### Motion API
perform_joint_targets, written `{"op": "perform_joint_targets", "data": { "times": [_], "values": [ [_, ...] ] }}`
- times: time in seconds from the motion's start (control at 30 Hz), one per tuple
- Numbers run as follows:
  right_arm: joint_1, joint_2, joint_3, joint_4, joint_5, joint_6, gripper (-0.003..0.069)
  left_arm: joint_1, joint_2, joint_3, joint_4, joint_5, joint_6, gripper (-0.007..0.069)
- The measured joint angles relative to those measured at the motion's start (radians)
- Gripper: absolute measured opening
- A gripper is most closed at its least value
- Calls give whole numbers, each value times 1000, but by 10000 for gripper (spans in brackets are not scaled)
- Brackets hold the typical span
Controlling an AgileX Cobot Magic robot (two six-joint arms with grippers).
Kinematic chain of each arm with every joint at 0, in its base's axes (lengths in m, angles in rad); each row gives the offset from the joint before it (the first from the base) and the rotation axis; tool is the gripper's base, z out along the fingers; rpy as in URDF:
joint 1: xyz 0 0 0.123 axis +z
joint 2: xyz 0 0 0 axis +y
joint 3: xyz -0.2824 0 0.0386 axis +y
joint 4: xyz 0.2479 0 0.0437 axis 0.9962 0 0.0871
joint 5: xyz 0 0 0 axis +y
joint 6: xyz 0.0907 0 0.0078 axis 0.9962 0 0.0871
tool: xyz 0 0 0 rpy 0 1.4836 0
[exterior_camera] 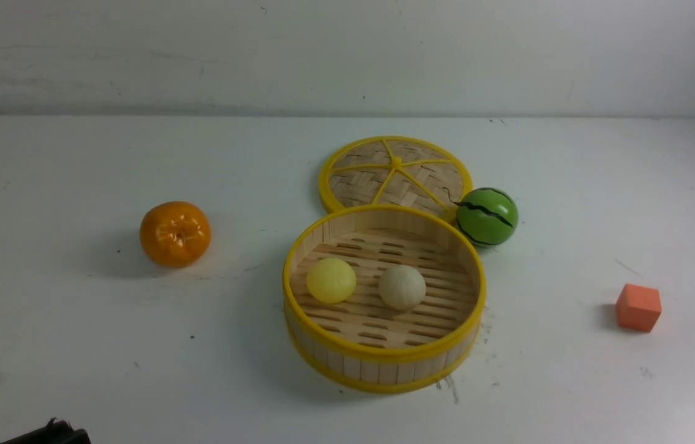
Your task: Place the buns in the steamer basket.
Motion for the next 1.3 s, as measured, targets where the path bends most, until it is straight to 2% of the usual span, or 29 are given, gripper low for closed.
{"op": "perform_joint_targets", "data": {
  "times": [0.07,0.13,0.23,0.37,0.53,1.3],
  "values": [
    [-26,-58,78,3,-78,-1,-10,0,0,0,0,0,0,150],
    [-87,-213,285,4,-257,-1,-10,0,0,0,0,0,0,154],
    [-144,-365,509,4,-384,-1,-10,0,0,0,0,0,0,155],
    [-190,-537,703,3,-399,-1,-9,0,0,0,0,0,0,155],
    [-202,-629,715,-15,-301,-1,-6,0,-1,0,0,0,0,161],
    [-202,-631,712,11,-290,-1,19,0,-1,0,0,0,0,183]
  ]
}}
